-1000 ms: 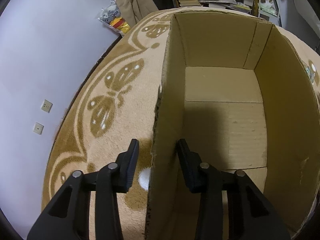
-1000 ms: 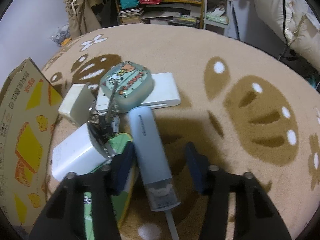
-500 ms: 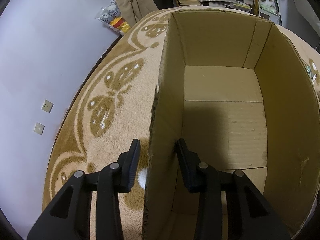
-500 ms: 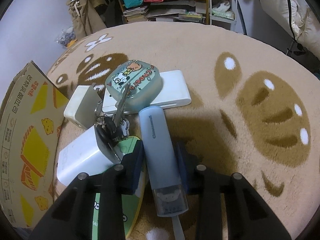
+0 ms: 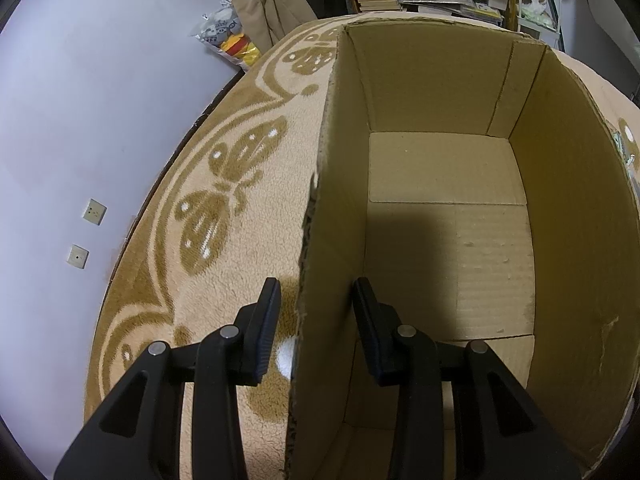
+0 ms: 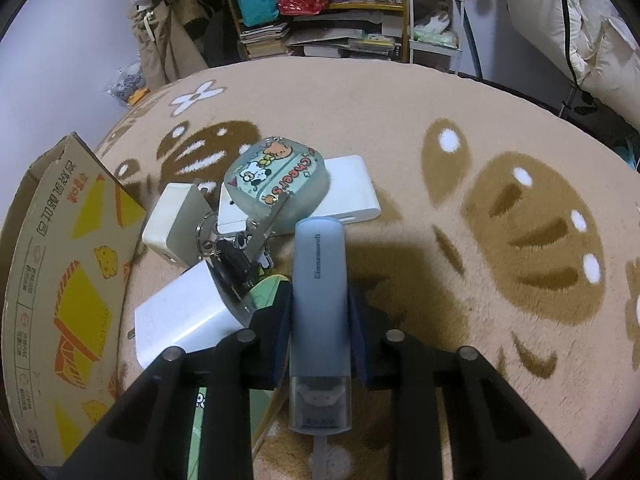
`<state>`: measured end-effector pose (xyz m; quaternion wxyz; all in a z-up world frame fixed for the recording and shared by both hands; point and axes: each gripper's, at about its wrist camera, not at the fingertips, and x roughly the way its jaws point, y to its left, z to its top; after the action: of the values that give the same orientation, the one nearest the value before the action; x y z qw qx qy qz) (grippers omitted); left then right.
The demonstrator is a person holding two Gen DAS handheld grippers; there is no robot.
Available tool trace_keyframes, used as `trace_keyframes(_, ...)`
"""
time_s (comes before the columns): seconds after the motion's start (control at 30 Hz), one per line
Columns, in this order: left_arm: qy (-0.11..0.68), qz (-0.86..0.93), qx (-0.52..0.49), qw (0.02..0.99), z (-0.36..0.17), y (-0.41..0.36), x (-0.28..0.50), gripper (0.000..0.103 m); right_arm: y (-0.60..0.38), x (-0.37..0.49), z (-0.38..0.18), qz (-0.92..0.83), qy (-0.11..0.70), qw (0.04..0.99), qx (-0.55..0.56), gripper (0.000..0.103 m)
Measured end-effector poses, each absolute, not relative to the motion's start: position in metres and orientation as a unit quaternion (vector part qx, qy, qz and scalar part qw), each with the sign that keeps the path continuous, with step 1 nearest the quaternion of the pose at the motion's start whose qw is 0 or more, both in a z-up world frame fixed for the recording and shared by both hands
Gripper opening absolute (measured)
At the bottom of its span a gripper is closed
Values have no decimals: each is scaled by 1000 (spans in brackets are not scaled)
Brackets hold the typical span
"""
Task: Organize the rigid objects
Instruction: 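Grasp the white-and-blue cylindrical power bank with the right tool, then lift the power bank, carry it over the box and release it inside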
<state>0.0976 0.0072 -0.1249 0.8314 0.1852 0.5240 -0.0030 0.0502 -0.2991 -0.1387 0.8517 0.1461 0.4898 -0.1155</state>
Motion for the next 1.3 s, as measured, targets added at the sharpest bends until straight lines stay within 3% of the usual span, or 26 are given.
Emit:
trace_keyframes(0.43,523,-2,187,832,-125,6,97,36,-295,36,-98,-116,443,875,157,29)
trace_keyframes(0.97,534,3,152,832,-126,14,101,35,-199,67,-14,13,367,925,102,29)
trace_keyframes(1.23,523,0,158,838,-124,11,99,35,-155,90,-6,59,359,925,112,29)
trace_keyframes(1.3,522,-6,154,839,-124,11,99,31,-146,95,-9,68,364,922,115,29)
